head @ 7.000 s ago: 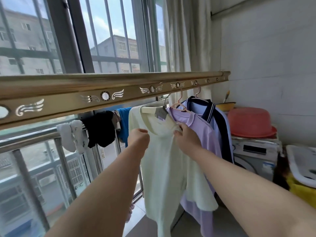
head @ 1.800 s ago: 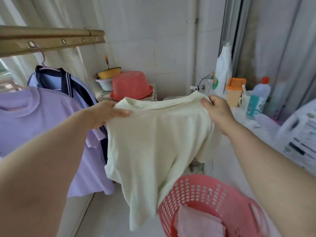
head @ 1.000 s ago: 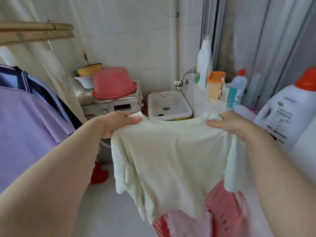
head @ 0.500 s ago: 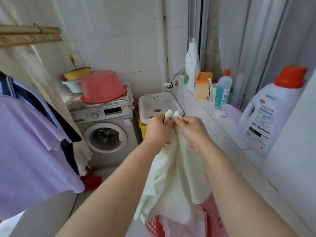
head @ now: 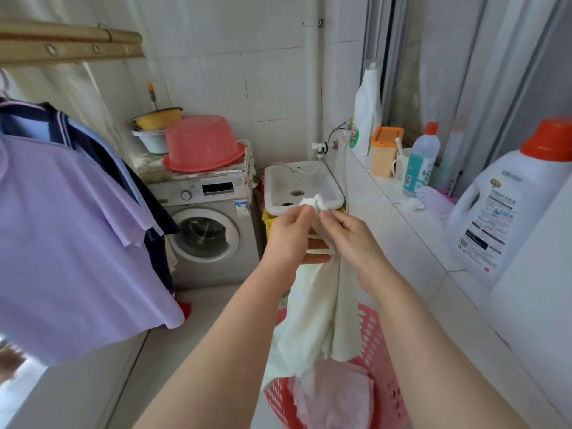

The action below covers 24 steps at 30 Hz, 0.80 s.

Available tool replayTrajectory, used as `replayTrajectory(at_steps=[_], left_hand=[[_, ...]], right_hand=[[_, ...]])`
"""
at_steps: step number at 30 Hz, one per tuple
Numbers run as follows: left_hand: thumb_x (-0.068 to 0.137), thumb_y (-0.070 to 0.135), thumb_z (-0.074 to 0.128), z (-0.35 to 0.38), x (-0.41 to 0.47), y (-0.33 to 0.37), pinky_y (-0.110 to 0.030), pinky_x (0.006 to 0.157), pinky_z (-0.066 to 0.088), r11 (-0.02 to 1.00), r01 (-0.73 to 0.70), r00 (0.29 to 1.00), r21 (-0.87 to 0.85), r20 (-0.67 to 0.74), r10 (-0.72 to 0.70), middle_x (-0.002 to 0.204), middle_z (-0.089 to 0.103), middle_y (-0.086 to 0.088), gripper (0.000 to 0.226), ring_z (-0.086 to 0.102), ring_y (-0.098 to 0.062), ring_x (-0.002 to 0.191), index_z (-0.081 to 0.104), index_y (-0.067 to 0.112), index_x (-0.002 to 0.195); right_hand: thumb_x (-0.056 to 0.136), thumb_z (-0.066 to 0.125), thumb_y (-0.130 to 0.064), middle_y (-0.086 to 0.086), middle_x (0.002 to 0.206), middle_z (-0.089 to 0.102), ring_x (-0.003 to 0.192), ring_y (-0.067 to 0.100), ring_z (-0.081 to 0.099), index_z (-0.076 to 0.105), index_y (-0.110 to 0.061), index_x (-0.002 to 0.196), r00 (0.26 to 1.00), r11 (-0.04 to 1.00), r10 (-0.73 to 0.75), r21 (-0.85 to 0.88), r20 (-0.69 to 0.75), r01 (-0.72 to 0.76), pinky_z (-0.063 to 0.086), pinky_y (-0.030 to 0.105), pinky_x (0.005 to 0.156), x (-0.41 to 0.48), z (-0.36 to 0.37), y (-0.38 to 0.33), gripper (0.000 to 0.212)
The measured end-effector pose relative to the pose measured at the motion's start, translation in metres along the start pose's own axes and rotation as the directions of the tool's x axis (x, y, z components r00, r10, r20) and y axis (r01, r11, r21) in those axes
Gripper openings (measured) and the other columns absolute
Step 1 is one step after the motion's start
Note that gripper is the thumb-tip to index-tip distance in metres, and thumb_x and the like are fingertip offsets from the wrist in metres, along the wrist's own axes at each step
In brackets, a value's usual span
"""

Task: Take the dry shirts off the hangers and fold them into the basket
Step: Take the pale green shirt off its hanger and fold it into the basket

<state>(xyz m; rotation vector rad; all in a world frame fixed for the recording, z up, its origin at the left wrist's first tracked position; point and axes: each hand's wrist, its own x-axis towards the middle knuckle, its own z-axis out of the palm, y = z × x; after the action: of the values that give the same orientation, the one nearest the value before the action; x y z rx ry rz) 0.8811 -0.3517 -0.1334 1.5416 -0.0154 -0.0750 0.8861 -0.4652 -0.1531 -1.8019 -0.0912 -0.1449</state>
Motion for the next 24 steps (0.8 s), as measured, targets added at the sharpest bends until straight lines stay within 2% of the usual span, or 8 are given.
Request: replayTrajectory(at_steps=[4,7,9,11,13,17,21,24], left_hand=[[0.102,0.033,0.038,-0.008,-0.001,0.005,-0.04,0.073,0.06,0.999,0.038,0.999,-0.02,0.02,-0.037,0.091,0.075,-0.008,0.029,0.072,-0.019,0.086,0.066,0.025,0.098],[0.1,0.024,0.047,-0.015,0.001,0.003,-0.036,0.078,0.059,1.0,0.023,0.995,0.005,0.097,-0.024,0.103,0.073,-0.008,0.033,0.071,-0.019,0.094,0.053,0.023,0.132],[0.092,0.017,0.059,-0.019,0.002,-0.001,-0.031,0.074,0.057,0.979,-0.063,0.994,0.193,0.101,0.044,0.099,0.073,-0.006,0.053,0.07,-0.016,0.087,0.041,0.025,0.142],[0.081,0.027,0.073,-0.024,0.009,0.004,-0.032,0.07,0.053,0.812,-0.189,0.981,0.552,0.061,0.186,0.089,0.071,-0.002,0.065,0.065,-0.017,0.081,0.042,0.03,0.139],[0.071,0.043,0.077,-0.03,0.021,0.013,-0.031,0.075,0.047,0.561,-0.234,0.961,0.794,0.102,0.256,0.092,0.061,0.004,0.06,0.058,-0.017,0.09,0.053,0.034,0.125],[0.073,0.041,0.078,-0.03,0.038,0.033,-0.038,0.072,0.046,0.527,-0.336,0.941,0.78,0.258,0.219,0.092,0.056,-0.011,0.036,0.056,-0.031,0.088,0.063,0.013,0.091],[0.08,0.022,0.075,-0.028,0.044,0.058,-0.036,0.062,0.045,0.6,-0.395,0.911,0.695,0.215,0.351,0.074,0.057,-0.011,0.026,0.052,-0.023,0.069,0.051,0.012,0.078],[0.08,0.017,0.074,-0.024,0.05,0.081,-0.029,0.059,0.037,0.558,-0.448,0.881,0.698,0.239,0.408,0.071,0.049,-0.003,0.03,0.045,-0.018,0.068,0.045,0.015,0.075]], right_hand=[[0.079,0.074,-0.024,-0.009,0.1,0.073,0.1,0.009,0.067,0.066,-0.032,0.109,0.989,1.0,-0.014,0.007,0.15,0.013,0.052,0.034,0.094,-0.005,-0.002,0.0,0.032],[0.075,0.061,-0.007,-0.006,0.102,0.072,0.102,0.014,0.067,0.064,-0.031,0.112,0.988,0.999,-0.036,-0.013,0.147,0.038,0.052,0.04,0.095,-0.001,-0.004,-0.001,0.044],[0.081,0.054,-0.001,-0.004,0.103,0.072,0.099,0.012,0.067,0.064,-0.03,0.11,0.98,0.999,-0.036,0.016,0.195,0.034,0.053,0.031,0.09,0.001,-0.006,-0.002,0.042],[0.085,0.044,0.01,-0.005,0.097,0.069,0.088,0.006,0.065,0.058,-0.028,0.11,0.966,1.0,-0.022,0.007,0.256,0.021,0.049,0.019,0.077,0.002,-0.008,-0.006,0.048],[0.086,0.041,0.011,-0.006,0.096,0.066,0.09,0.01,0.062,0.052,-0.026,0.113,0.962,1.0,0.003,-0.016,0.275,0.001,0.047,0.023,0.078,0.005,-0.01,-0.008,0.047],[0.084,0.05,0.0,0.0,0.104,0.065,0.099,0.021,0.063,0.049,-0.026,0.109,0.982,0.996,-0.01,-0.08,0.19,0.025,0.049,0.041,0.088,0.009,-0.015,-0.012,0.036],[0.075,0.06,-0.012,-0.007,0.098,0.06,0.09,0.017,0.059,0.047,-0.027,0.109,0.998,0.917,-0.006,-0.398,0.068,0.033,0.05,0.035,0.078,0.007,-0.029,-0.012,0.039],[0.074,0.057,-0.019,-0.007,0.086,0.057,0.087,0.021,0.058,0.053,-0.025,0.094,0.997,0.792,0.061,-0.61,0.056,-0.014,0.043,0.029,0.066,0.007,-0.039,-0.006,0.022]])
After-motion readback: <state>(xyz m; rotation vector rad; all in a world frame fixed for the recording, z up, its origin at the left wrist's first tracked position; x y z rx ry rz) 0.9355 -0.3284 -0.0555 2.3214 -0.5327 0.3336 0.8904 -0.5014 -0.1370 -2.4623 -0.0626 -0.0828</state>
